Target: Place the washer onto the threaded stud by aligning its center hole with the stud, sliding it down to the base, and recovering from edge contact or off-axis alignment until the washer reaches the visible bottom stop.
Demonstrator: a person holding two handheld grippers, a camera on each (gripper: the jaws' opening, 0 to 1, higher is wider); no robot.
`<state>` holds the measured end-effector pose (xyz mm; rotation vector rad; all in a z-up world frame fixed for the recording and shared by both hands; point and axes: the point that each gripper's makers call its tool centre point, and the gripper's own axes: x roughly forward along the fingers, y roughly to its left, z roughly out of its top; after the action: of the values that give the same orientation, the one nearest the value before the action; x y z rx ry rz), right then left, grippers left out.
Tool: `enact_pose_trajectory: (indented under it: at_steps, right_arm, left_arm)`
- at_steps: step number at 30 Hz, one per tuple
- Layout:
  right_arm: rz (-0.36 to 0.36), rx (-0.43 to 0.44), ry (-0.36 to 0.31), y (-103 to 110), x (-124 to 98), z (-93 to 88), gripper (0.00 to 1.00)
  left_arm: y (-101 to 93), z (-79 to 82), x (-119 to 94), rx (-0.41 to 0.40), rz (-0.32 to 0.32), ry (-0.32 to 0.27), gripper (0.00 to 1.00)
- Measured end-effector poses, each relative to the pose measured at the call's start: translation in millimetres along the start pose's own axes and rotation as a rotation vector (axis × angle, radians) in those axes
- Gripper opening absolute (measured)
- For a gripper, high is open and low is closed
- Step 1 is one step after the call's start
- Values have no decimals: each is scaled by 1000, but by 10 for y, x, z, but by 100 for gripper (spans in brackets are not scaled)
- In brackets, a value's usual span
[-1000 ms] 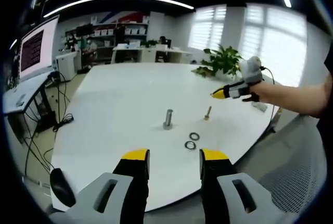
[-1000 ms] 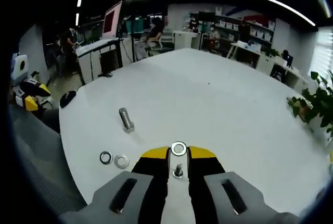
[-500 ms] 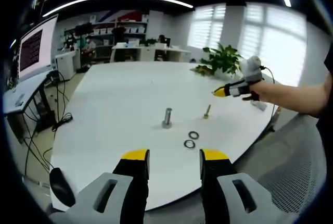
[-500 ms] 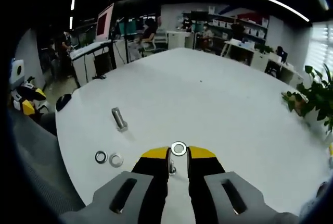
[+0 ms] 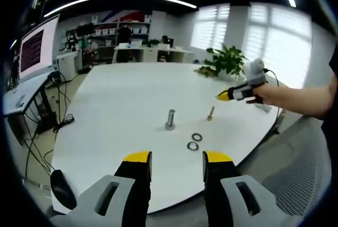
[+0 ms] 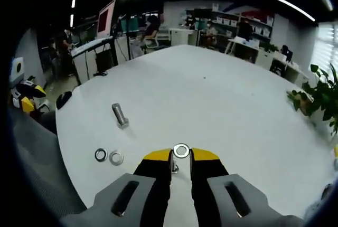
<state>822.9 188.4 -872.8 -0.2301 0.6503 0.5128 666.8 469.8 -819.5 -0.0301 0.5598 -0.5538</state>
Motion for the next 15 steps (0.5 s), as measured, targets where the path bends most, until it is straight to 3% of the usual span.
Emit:
enact_pose_trajectory:
  at_steps: [15]
  right_arm:
    - [32, -46, 77, 147, 142, -194, 15]
  left_arm:
    - [3, 2, 1, -1, 0, -1, 36]
